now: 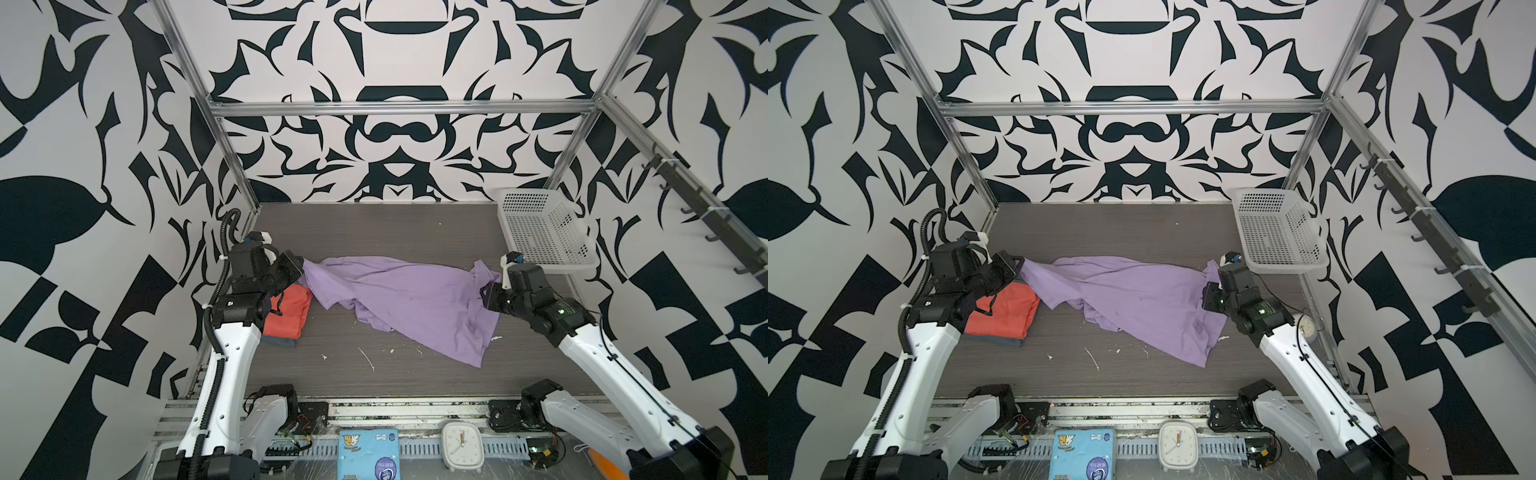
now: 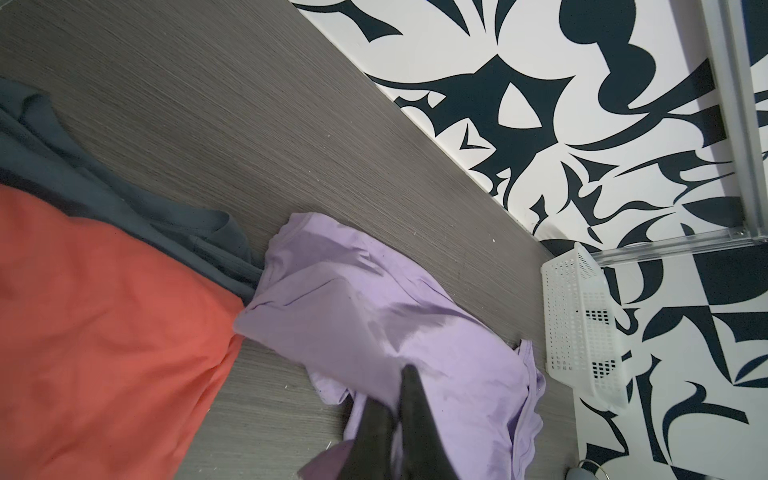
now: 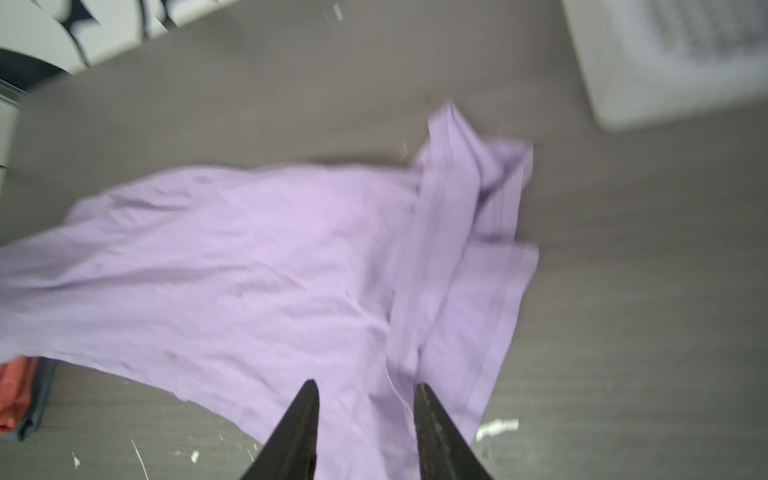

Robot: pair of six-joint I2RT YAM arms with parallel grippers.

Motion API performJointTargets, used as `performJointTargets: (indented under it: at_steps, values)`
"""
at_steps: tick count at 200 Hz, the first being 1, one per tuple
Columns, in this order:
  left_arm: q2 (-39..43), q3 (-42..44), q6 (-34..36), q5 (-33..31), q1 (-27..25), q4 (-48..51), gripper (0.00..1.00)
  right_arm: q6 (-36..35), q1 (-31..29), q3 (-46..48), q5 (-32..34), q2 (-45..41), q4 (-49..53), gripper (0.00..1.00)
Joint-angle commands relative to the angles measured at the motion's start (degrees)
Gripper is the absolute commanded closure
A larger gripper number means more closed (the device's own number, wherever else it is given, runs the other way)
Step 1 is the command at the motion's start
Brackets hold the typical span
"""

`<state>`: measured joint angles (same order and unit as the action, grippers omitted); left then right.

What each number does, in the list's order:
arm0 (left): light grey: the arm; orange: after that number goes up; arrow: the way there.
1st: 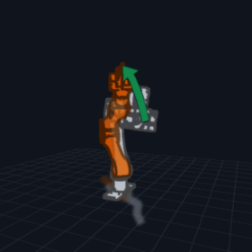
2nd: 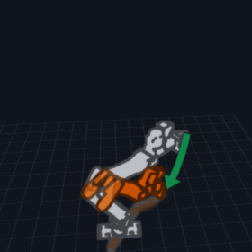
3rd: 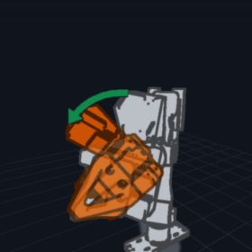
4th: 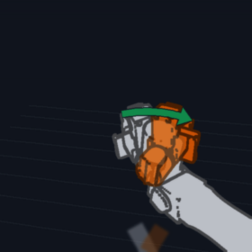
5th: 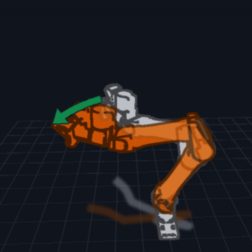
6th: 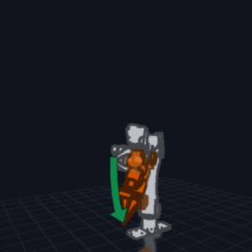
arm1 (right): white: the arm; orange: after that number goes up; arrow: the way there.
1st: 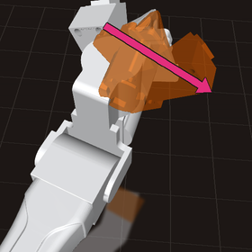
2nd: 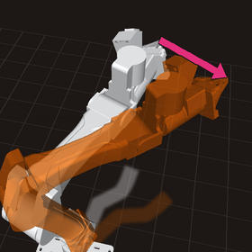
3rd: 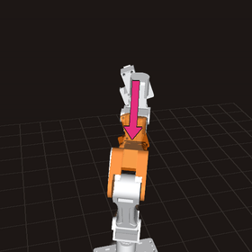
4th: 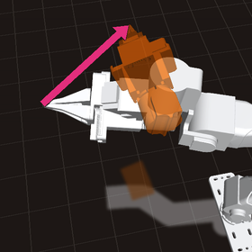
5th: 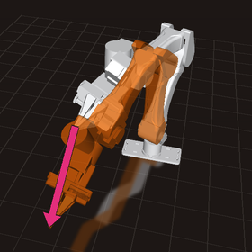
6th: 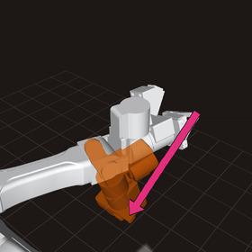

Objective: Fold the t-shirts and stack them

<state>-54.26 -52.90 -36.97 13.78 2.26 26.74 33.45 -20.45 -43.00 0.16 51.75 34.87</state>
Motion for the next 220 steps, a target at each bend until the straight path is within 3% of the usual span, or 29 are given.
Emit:
performJointTargets:
  at_steps: [1, 51, 94, 135, 159, 220]
  values:
    - [-1.42, -0.03, 0.58, 1.57, 0.28, -1.26, 1.00, 8.52, -0.34, 3.36, -4.36, -3.21, -0.28, 0.58]
    - [-3.13, 0.69, 0.23, 3.74, 0.28, -3.32, 1.00, 23.10, -7.54, 12.13, -6.76, -6.73, 2.22, 0.53]
    - [-3.31, 1.39, -0.02, 5.02, 0.29, -4.46, 1.00, 31.83, -15.49, 13.33, -1.66, -5.72, 11.09, 0.47]
    - [-3.92, 1.98, -0.43, 6.08, 0.25, -5.90, 1.00, 34.54, -17.76, 17.54, -2.10, -3.56, 9.84, 0.46]
    - [-3.52, 2.41, -0.47, 5.95, 0.26, -6.17, 1.00, 34.28, -17.88, 19.61, -0.92, -1.99, 7.70, 0.41]
    - [-3.18, 2.88, -0.47, 5.98, 0.29, -6.18, 1.00, 32.74, -17.87, 21.72, -1.71, 4.34, 0.98, 0.40]
